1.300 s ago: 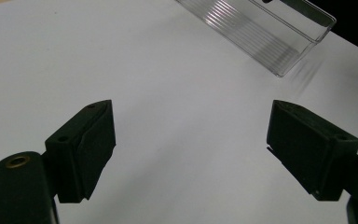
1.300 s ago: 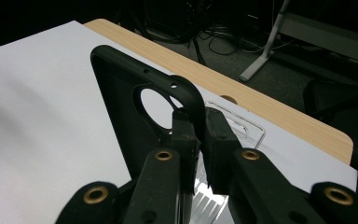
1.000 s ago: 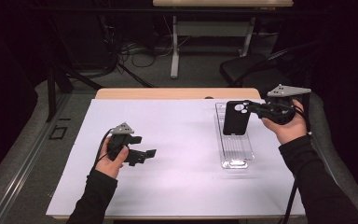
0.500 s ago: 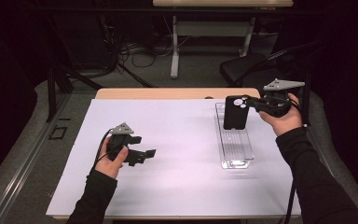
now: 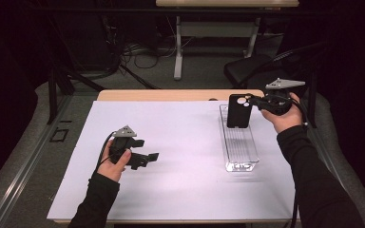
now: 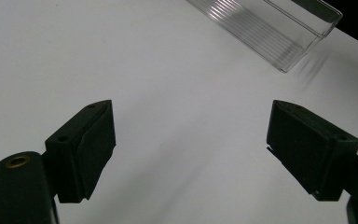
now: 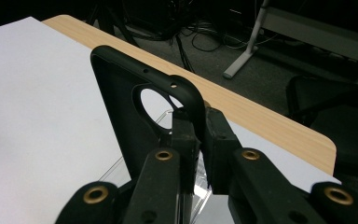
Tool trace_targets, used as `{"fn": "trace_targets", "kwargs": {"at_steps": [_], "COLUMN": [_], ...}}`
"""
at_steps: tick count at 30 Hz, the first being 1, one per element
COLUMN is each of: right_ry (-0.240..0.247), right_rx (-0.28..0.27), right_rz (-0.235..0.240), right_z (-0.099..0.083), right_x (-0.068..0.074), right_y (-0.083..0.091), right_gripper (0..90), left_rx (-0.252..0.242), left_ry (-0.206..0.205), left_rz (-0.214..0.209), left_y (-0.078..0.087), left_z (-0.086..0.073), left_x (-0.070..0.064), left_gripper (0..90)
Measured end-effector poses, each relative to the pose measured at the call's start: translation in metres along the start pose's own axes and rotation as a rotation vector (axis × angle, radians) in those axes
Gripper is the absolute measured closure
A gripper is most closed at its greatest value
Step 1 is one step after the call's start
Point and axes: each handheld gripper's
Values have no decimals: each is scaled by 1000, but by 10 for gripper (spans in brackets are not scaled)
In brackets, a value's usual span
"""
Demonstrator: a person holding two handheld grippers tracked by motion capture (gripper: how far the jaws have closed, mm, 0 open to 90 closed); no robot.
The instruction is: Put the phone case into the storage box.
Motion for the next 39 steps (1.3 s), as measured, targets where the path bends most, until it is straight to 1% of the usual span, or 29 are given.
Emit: {"fn": "trace_targets", "kwargs": {"at_steps": [7, 13, 15, 21, 30, 39], "right_ry": [2, 15, 17, 21, 45, 39], "right_rx": [-9, -14, -22, -25, -33, -45], "right_rz": [-11, -16, -21, -22, -35, -44], "right_z": [-2, -3, -4, -6, -8, -10], "right_x": [-4, -7, -8, -11, -13, -17], "right_y": [-8, -15, -17, -23, -33, -39], "right_gripper": [845, 845, 845, 845, 845, 845], "left_rx": [-1, 1, 1, 0, -3, 3], "left_ry": [1, 1, 6, 7, 8, 8], "left_rz": [-2, -2, -2, -1, 0, -2], "left_y": [-1, -1, -1, -1, -2, -2], "left_z": [0, -1, -1, -1, -2, -2], "left_x": [0, 1, 0, 0, 1, 1], "left_gripper": [158, 158, 158, 158, 158, 158]}}
Point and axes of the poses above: each handheld gripper's, and its own axes: y roughly backward along the jaws, z roughly out of its top, x roughly to its left, and after that the axes turned 5 degrees about z, right-handed
